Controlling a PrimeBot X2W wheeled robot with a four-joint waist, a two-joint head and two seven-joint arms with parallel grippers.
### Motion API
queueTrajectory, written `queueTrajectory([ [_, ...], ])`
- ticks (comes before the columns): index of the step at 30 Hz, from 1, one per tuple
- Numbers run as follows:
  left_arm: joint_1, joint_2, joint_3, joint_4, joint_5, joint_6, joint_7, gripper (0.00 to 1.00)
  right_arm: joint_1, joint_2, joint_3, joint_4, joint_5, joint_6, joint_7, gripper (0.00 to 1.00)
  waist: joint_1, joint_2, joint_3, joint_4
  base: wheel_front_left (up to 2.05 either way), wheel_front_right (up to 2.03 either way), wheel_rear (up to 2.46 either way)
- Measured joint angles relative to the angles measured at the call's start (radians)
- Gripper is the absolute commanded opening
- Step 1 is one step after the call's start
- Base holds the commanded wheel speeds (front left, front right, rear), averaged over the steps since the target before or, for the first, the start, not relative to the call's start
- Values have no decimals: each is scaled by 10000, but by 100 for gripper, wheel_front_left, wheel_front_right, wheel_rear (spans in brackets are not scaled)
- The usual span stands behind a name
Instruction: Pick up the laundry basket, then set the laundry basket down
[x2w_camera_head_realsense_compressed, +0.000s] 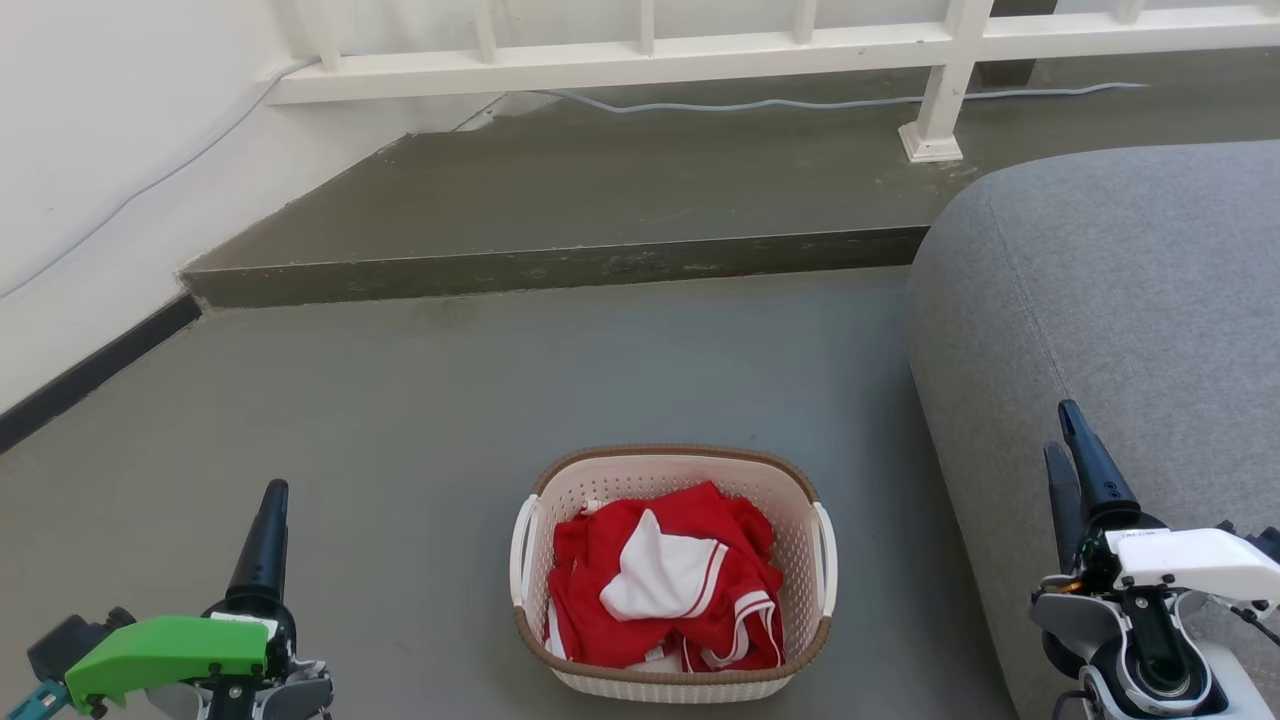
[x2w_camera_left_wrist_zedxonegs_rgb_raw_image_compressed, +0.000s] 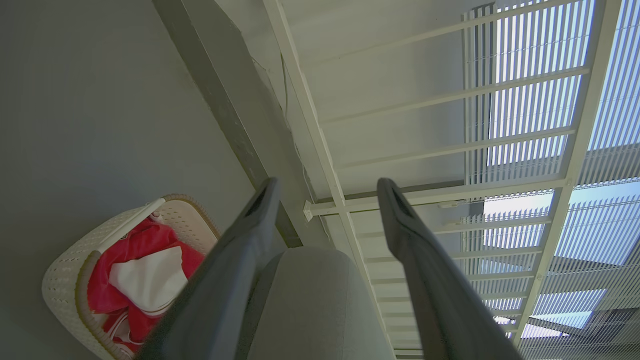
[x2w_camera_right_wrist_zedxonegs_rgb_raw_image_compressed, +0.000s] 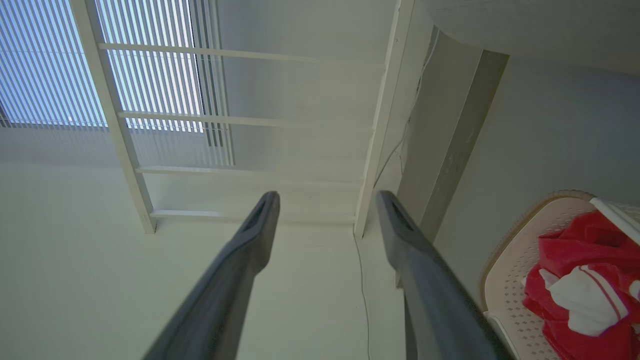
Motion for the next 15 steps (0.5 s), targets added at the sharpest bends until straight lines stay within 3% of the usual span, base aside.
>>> queueTrajectory([
  [15, -15, 604, -711, -318, 1948, 0, -546, 100, -176, -265, 328, -198, -2215, 0, -407, 100, 0, 0, 27, -20, 0, 0, 0],
])
